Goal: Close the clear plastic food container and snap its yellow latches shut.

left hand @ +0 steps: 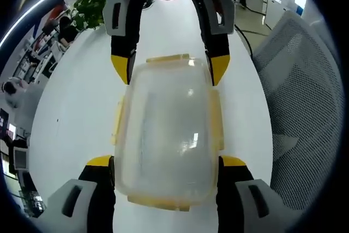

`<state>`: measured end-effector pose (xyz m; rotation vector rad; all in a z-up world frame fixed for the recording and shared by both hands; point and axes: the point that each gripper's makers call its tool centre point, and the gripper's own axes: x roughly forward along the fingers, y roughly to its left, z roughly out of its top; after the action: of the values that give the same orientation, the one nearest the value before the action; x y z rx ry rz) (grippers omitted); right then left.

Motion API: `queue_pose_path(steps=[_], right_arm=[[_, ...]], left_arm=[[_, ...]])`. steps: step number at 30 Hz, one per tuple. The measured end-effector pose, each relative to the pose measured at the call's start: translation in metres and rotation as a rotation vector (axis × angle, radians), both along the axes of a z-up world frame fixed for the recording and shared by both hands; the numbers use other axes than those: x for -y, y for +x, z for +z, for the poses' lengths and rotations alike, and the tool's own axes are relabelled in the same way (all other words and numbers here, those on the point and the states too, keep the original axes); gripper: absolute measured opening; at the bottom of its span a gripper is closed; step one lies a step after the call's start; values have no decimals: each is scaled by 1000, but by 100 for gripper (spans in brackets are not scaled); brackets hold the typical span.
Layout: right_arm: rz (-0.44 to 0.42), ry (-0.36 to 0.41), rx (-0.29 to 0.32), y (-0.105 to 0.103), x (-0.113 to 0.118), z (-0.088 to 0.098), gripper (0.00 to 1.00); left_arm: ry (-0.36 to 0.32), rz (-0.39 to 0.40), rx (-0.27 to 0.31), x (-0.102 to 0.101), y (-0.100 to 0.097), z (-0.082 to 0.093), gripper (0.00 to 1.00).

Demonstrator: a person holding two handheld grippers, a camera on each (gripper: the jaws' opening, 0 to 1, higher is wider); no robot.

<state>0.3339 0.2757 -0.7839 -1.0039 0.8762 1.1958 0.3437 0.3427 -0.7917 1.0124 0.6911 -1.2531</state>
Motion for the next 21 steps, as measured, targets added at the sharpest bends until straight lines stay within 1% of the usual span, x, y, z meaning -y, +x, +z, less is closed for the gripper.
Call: queue_pose_path(steps=[7,17,21], right_arm=[[1,-3,9,0,-10,0,68],[9,1,14,4,-27,-2,68],[16,-2,14,5,-30,-1,68]], left_arm=[[-8,12,-1,-7,0,-1,76],[-10,29,-1,-22,1,-2,76],[-16,35,-1,-25,2,-1,76]])
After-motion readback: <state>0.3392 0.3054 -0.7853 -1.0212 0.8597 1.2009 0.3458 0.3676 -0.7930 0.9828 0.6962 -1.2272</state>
